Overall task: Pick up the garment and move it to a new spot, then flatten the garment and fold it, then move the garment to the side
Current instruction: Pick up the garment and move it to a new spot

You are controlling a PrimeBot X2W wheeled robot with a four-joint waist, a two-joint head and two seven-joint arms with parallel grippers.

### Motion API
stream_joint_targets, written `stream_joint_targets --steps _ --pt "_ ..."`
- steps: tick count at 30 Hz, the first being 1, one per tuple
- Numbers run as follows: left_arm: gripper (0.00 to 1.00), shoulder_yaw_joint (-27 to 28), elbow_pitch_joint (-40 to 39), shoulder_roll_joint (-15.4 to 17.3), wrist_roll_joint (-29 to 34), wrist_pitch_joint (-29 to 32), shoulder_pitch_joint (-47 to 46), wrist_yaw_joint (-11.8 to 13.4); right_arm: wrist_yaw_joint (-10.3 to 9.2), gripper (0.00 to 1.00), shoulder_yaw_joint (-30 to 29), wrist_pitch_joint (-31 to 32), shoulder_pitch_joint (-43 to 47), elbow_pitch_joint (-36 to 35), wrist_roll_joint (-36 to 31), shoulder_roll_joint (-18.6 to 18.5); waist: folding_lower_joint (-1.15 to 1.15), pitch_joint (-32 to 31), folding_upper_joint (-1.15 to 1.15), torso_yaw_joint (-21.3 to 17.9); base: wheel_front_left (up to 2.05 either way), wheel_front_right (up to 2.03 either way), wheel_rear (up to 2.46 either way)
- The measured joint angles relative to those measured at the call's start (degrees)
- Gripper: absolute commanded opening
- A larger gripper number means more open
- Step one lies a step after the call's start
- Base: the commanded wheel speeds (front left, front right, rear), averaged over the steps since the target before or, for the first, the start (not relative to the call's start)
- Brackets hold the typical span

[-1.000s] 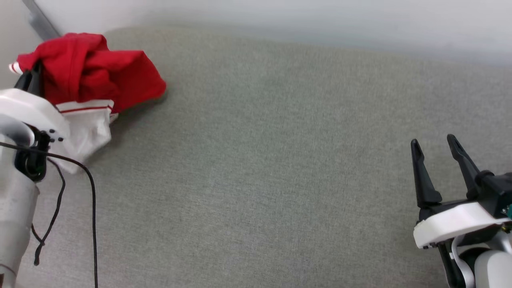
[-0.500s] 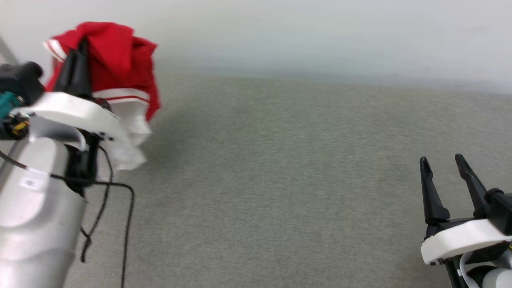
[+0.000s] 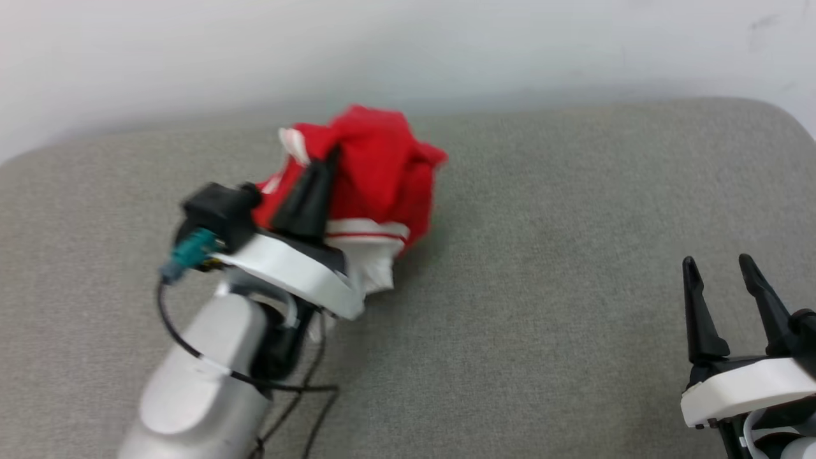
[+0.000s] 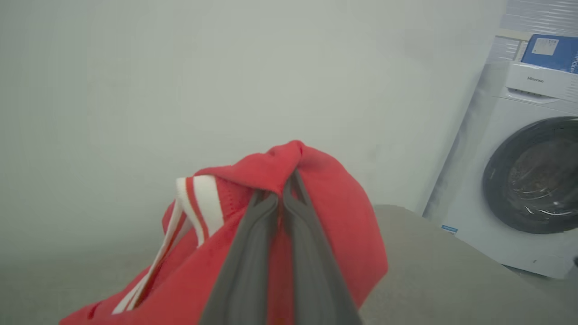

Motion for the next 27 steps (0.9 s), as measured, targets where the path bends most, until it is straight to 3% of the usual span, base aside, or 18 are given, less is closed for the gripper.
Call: stream_joint_targets --steps 6,14,15,17,21,27 --pt "0.00 -6.8 -0.8 -4.0 0.9 1.5 3.6 -2.0 0.00 1.00 0.3 -0.5 -1.1 -0.5 0.4 0.0 0.01 4.0 0.00 -1.9 0.00 0.00 0.00" --pt "0.01 -15.7 3.3 -5.8 2.9 2.7 7.4 -5.2 0.01 1.00 0.6 -0.8 -2.0 -0.2 0.3 0.0 0.01 7.0 0.00 -2.1 0.00 0.00 0.00" --pt "0.40 -16.3 3.7 -6.1 2.9 2.6 7.8 -5.5 0.01 1.00 0.6 -0.9 -2.0 -0.1 0.3 0.0 0.01 6.9 0.00 -1.8 0.00 0.00 0.00" --pt "1.00 -17.2 4.1 -6.2 3.3 2.1 8.0 -5.7 0.01 1.00 0.5 -0.9 -2.0 0.2 0.1 0.0 0.01 6.4 0.00 -1.3 0.00 0.00 0.00" --pt "1.00 -17.2 3.4 -6.3 4.5 0.5 8.0 -5.9 0.00 1.00 0.4 -0.7 -1.9 0.7 -0.1 0.0 0.01 4.6 0.00 0.0 0.00 0.00 0.00" --pt "1.00 -14.5 0.7 -5.5 6.0 -0.7 8.6 -3.2 0.00 1.00 0.4 0.2 -0.3 1.1 -0.2 0.0 0.01 0.8 0.00 2.5 0.00 0.00 0.00"
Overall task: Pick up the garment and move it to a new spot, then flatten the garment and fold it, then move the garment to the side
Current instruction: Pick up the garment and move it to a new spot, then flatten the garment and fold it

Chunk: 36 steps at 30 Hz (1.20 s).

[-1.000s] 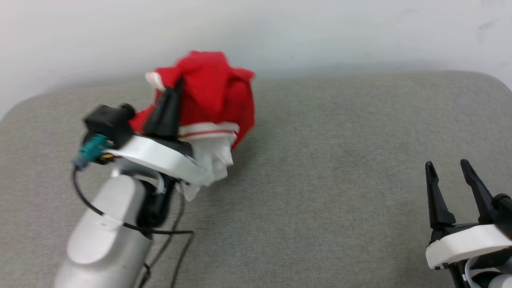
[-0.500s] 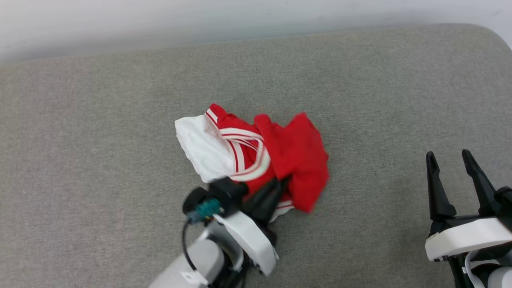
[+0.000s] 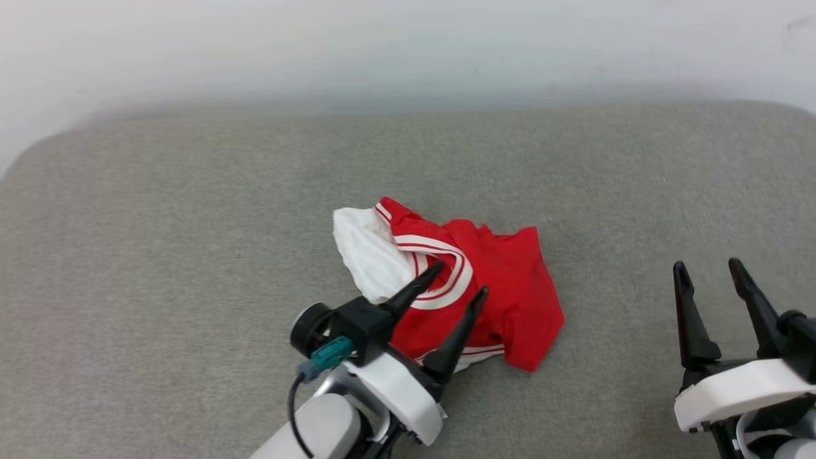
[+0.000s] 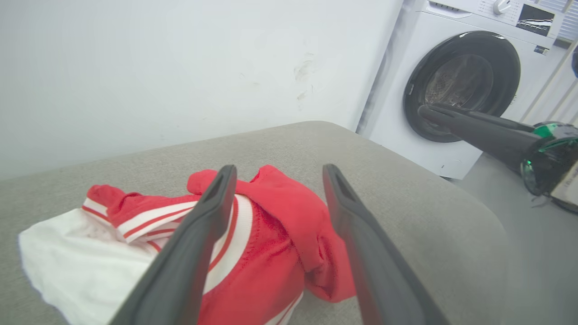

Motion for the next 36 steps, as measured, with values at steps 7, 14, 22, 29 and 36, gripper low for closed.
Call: stream_joint_targets --steps 7,14,22,29,36 --pt "1.00 9.8 -3.2 3.1 0.9 -0.3 4.9 7.2 0.00 1.00 0.1 0.9 2.2 -0.2 0.2 0.0 0.00 -4.5 0.00 4.0 0.00 0.00 0.00" --pt "1.00 19.8 -4.4 6.3 2.4 -0.3 9.9 10.2 0.00 1.00 0.1 1.3 3.4 -0.4 0.4 0.0 0.00 -6.4 0.00 5.3 0.00 0.00 0.00" --pt "1.00 26.3 -4.8 7.6 3.5 -0.4 15.5 10.7 0.00 1.00 -0.1 1.4 5.4 -0.7 1.0 0.0 -0.01 -7.5 0.00 5.1 0.00 0.00 0.00" --pt "1.00 27.0 -4.3 7.2 4.5 -0.4 16.5 9.6 0.00 1.00 -0.4 1.8 5.9 -0.7 1.1 0.0 0.00 -7.8 0.00 5.1 0.00 0.00 0.00" --pt "1.00 27.2 -3.5 6.4 5.3 -0.4 16.4 8.7 0.00 1.00 2.4 8.5 5.8 1.2 1.8 0.0 0.00 -7.6 0.00 4.7 0.00 0.00 0.00"
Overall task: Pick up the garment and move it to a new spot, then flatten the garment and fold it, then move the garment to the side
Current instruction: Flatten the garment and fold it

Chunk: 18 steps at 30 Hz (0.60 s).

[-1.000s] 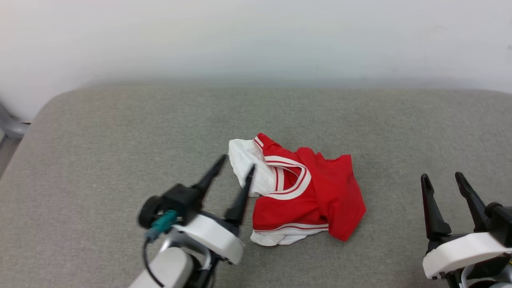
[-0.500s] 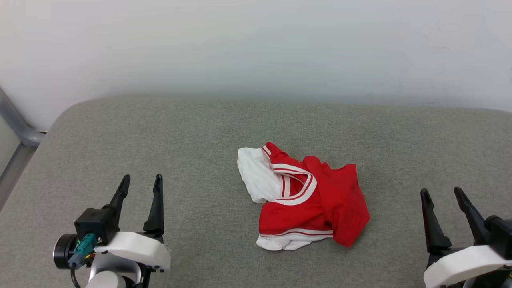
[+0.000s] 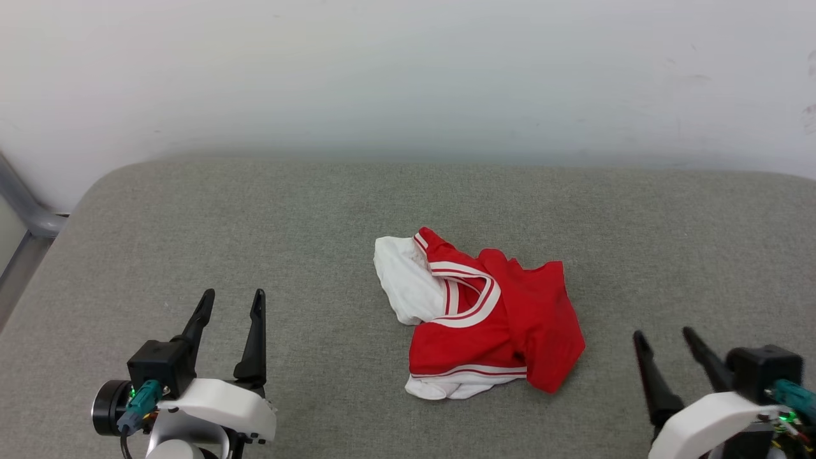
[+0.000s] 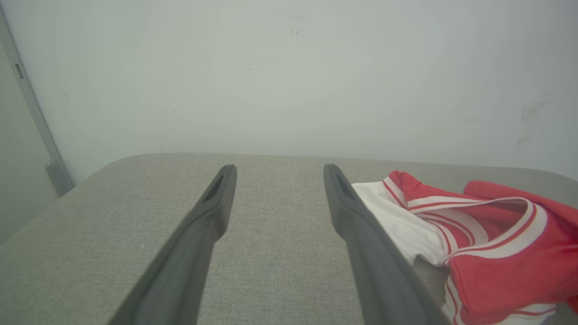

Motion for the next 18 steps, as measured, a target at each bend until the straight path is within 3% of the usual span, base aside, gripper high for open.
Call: stream_joint_targets --steps 7,18 --pt "1.00 -0.3 0.0 -0.6 0.5 0.0 -0.6 -0.6 0.00 1.00 7.4 14.9 -3.9 3.1 0.1 0.0 0.00 0.6 0.00 0.5 0.00 0.00 0.00" --pt "1.00 -1.2 -0.6 -1.9 1.1 0.0 -2.3 -2.2 0.01 1.00 19.3 25.1 -18.0 7.8 -0.2 -2.6 0.01 4.1 0.00 1.9 0.00 0.00 0.00"
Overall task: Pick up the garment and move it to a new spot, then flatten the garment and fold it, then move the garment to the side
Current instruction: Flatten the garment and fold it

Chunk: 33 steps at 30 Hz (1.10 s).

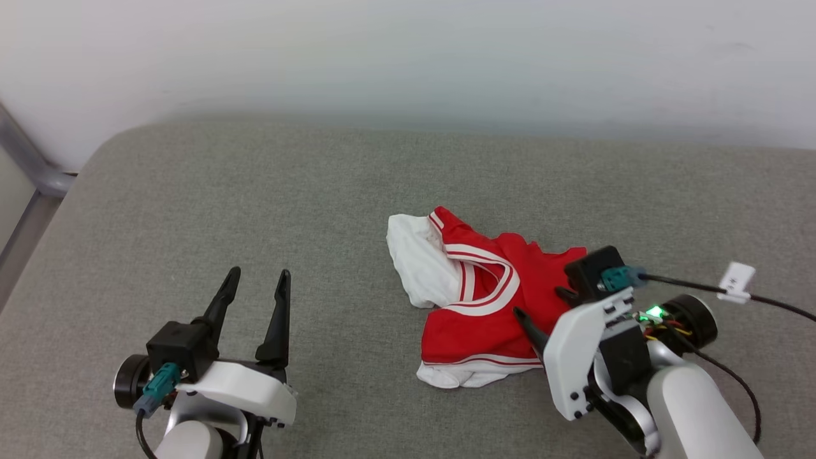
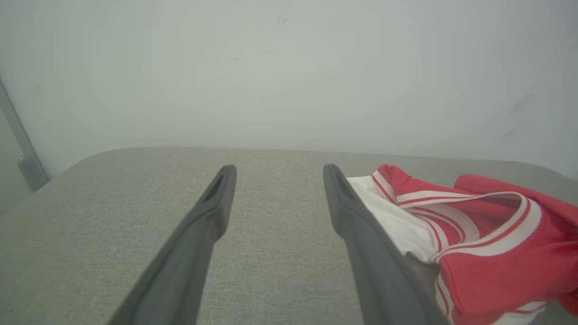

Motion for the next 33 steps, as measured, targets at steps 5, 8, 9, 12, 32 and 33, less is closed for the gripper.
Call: stream_joint_targets --steps 5,8,9,12,32,33 --pt "1.00 0.3 0.0 -0.7 0.2 0.0 -1.0 -0.8 0.00 1.00 2.6 1.7 -4.9 5.5 1.7 -1.0 0.00 1.6 0.00 0.7 0.00 0.00 0.00" --pt "1.00 1.0 0.3 -1.0 0.5 0.0 -1.3 -1.3 -0.01 0.00 3.3 2.5 -6.4 8.5 3.7 -1.5 0.00 2.4 0.00 0.7 0.00 0.00 0.00" --pt "1.00 1.2 0.4 -1.1 0.5 0.0 -1.4 -1.4 -0.01 0.00 3.4 2.1 -6.7 8.8 3.8 -1.7 0.00 2.5 0.00 0.6 0.00 0.00 0.00" --pt "1.00 1.7 0.7 -1.5 0.7 0.0 -1.5 -1.9 -0.01 0.00 2.2 0.5 -7.7 8.9 4.4 -1.7 0.00 2.6 0.00 0.1 0.00 0.00 0.00" --pt "1.00 3.0 2.6 -3.4 2.1 0.0 -0.5 -3.3 -0.01 0.00 -37.0 -9.5 11.5 12.0 7.8 2.5 -0.01 0.7 0.00 -1.9 0.00 0.00 0.00" --pt "1.00 3.0 2.7 -3.3 2.1 0.0 -0.5 -3.4 -0.01 0.27 -37.2 -10.5 12.2 13.7 8.2 2.5 -0.01 0.7 0.00 -1.8 0.00 0.00 0.00"
